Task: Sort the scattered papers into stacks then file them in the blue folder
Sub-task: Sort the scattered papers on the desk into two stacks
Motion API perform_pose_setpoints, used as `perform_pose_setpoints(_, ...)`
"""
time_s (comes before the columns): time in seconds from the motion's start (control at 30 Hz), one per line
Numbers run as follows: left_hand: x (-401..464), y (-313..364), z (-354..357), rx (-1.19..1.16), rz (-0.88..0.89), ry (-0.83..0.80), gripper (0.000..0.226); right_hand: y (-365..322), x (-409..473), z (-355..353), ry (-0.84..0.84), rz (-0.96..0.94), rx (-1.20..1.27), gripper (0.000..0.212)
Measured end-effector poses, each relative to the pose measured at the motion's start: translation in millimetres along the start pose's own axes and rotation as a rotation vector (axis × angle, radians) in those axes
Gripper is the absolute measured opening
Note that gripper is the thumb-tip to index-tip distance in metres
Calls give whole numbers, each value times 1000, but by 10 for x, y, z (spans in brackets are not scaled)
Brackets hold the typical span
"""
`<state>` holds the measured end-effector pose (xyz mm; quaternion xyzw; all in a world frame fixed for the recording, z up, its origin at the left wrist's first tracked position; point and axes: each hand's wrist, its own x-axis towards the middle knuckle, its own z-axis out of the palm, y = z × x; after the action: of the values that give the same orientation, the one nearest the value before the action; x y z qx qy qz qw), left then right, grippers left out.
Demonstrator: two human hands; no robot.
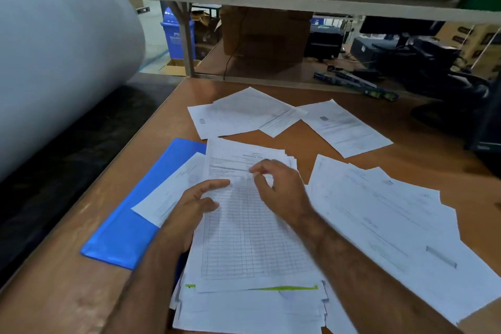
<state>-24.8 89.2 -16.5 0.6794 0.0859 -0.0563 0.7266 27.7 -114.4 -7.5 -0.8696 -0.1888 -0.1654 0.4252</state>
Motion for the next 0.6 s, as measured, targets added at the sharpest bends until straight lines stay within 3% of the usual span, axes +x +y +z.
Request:
perform_pose_setpoints(0.17, 77, 18, -6, -5, -75, 48, 49, 262, 1219, 189, -87, 43, -228, 27)
perform_pose_setpoints(0.33, 100, -7, -3, -13, -94, 88, 51, 541, 1929, 686, -312, 279, -471, 91)
perform_pose_setpoints(0.43, 119, -41, 11, 11, -70, 98, 55, 718, 2192, 936, -406, 384, -549, 112)
perform_pose_setpoints(0.5, 120, -49, 10, 19, -64, 102, 58, 816, 2266, 1032, -442, 416, -586, 114)
perform_pose_setpoints(0.6, 102, -34, 23, 16, -70, 95, 57, 774, 2255, 1030, -412, 334, -720, 87)
